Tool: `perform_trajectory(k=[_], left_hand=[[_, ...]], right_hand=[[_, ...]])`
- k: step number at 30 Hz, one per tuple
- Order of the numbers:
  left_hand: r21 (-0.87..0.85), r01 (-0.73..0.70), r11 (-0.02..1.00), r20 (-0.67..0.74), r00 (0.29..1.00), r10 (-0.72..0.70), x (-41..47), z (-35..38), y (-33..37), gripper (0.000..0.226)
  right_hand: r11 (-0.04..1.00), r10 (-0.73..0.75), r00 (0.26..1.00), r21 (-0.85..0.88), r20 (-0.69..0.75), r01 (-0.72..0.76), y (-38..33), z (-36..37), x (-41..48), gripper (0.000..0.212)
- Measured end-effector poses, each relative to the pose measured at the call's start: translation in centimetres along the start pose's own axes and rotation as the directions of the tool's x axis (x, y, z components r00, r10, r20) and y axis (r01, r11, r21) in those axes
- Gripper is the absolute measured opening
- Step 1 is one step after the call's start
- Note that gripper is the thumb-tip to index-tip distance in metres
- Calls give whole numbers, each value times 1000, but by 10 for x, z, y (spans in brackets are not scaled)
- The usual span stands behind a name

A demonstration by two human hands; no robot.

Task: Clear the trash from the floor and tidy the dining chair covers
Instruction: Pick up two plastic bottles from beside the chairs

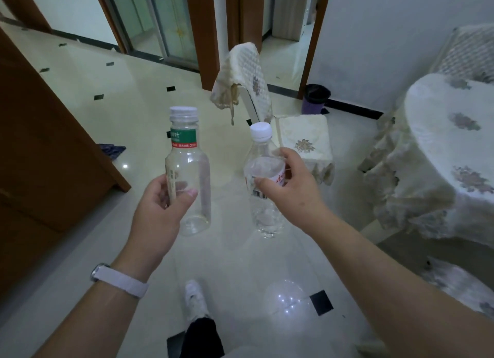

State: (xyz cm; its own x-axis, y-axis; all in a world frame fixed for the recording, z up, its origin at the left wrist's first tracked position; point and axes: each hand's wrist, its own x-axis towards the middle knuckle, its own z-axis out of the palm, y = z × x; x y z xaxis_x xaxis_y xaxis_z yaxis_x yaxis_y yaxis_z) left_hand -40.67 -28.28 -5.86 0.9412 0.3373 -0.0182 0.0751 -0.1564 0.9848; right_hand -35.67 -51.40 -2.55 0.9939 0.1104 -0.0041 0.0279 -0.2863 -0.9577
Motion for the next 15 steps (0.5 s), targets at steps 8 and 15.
perform_trajectory(k=[8, 15], left_hand=[[-56, -14, 998, 64, 998, 18, 170, -50, -14, 32], [-33, -47, 998, 128, 990, 51, 293, -81, -10, 34]], right_hand=[[999, 7, 997, -53, -79, -11, -32, 81, 130, 44], [994, -21, 988, -113, -156, 4, -59, 131, 218, 41]])
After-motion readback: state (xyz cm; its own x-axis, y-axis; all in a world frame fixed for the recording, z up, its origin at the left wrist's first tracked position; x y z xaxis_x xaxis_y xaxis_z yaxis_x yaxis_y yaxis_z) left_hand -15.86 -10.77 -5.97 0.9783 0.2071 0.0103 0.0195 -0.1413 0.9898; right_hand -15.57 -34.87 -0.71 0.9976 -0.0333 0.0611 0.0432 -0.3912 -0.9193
